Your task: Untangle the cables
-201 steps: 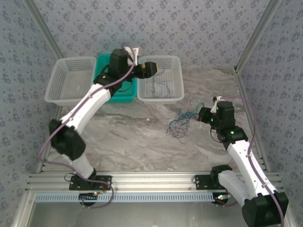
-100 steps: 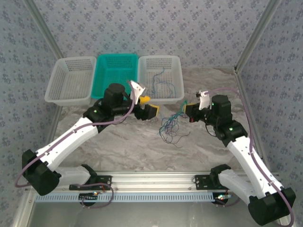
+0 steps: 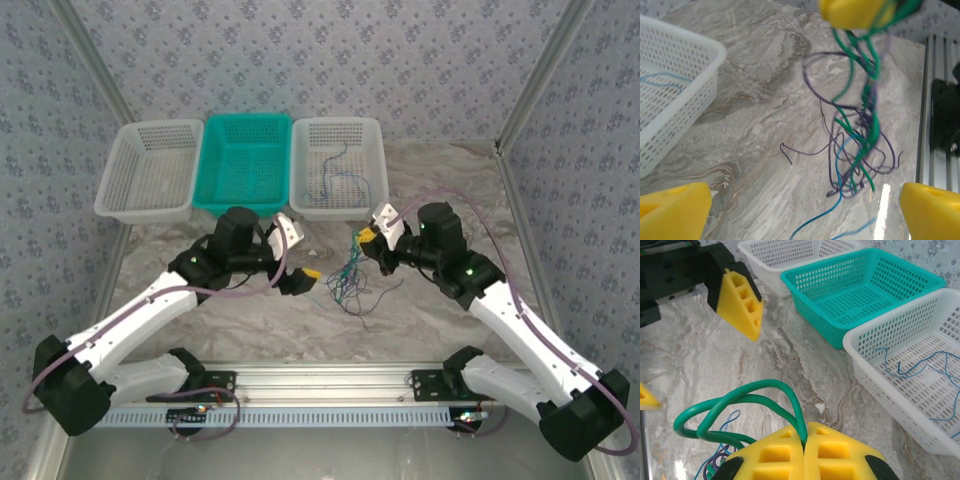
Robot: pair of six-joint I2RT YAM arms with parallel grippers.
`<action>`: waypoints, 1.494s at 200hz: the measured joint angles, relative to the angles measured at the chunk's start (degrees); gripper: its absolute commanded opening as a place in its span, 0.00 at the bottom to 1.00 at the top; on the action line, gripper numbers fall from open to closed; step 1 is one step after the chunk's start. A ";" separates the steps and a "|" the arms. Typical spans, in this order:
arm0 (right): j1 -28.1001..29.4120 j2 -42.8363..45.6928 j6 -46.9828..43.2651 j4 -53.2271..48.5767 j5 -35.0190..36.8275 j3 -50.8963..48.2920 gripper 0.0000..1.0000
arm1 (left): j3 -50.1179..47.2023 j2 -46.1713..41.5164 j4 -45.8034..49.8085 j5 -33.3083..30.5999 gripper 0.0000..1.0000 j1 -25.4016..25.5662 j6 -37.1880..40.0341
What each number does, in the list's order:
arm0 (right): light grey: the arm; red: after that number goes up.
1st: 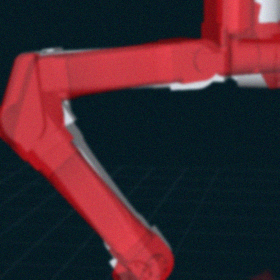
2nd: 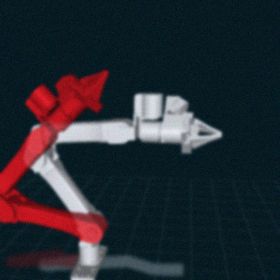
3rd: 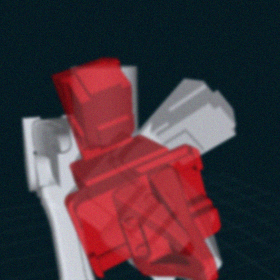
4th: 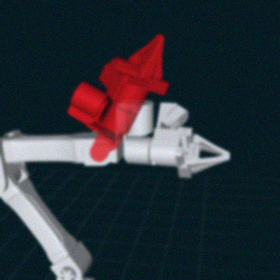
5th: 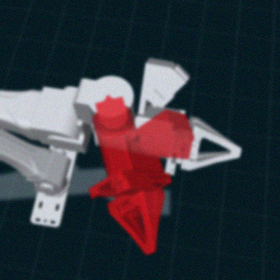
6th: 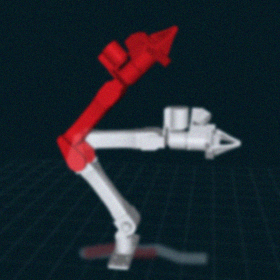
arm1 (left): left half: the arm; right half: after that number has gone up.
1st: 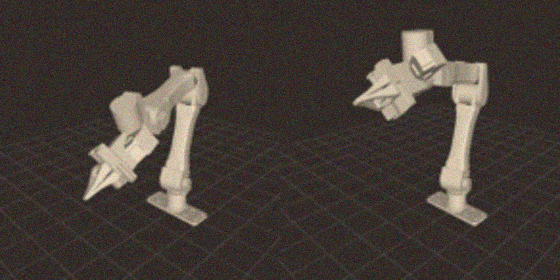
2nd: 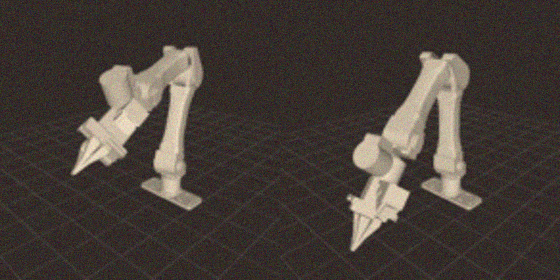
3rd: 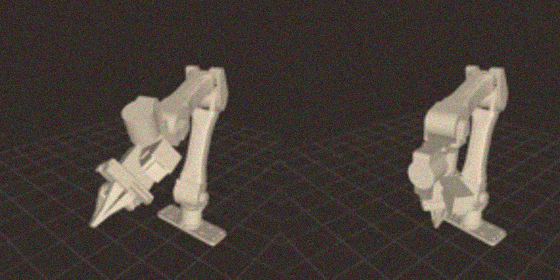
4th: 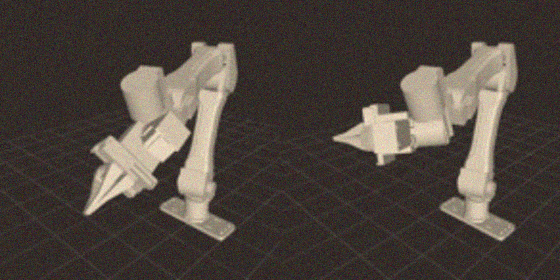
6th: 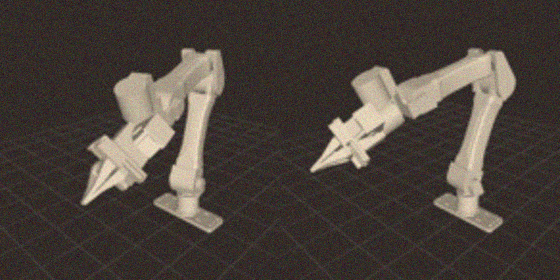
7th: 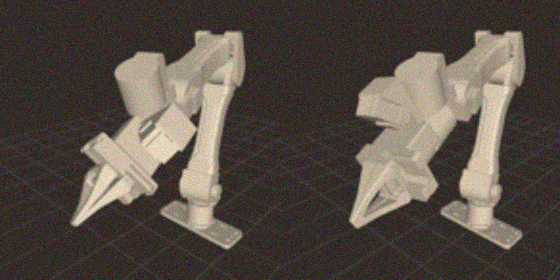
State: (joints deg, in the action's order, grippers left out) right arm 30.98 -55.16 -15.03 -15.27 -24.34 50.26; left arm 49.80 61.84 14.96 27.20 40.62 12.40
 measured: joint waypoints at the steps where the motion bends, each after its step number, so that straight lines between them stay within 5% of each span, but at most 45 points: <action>1: 0.02 -0.07 -0.09 0.00 0.00 0.04 0.00 | -0.09 -0.04 0.00 0.02 0.94 0.00 0.24; 66: 1.44 -0.94 -3.72 -0.35 -2.32 2.19 0.00 | -0.68 5.44 2.99 -0.46 0.84 3.63 13.84; 78: 1.55 -0.94 -3.91 -0.39 -2.56 2.29 0.00 | -0.68 6.97 3.10 -1.22 0.71 4.48 14.99; 112: 1.60 -0.92 -3.98 -0.37 -2.54 2.60 0.00 | -0.66 10.03 3.08 -3.02 0.00 4.76 16.92; 165: 1.57 -0.04 -3.69 0.28 3.21 2.45 0.00 | -0.50 10.75 2.84 -5.99 0.00 4.76 16.50; 203: -0.79 1.84 2.62 4.76 14.36 -1.11 0.00 | -2.86 5.16 -1.36 -10.84 0.00 3.50 12.72; 240: -12.20 2.34 22.34 3.82 33.29 -4.61 0.00 | -4.48 -0.28 -4.61 -14.69 0.00 -0.94 7.10; 268: -23.87 4.74 35.95 1.27 37.22 -7.85 0.00 | -6.19 -3.72 -7.21 -17.81 0.00 -2.56 3.54; 299: -28.24 6.27 44.33 -1.49 37.48 -9.53 0.00 | -7.76 -6.97 -9.75 -19.34 0.00 -4.28 -0.63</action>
State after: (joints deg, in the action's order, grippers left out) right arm 2.74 -48.88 29.30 -16.75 13.15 40.73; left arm 42.04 54.87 5.21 7.86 36.34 11.77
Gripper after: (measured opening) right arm 0.049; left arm 0.056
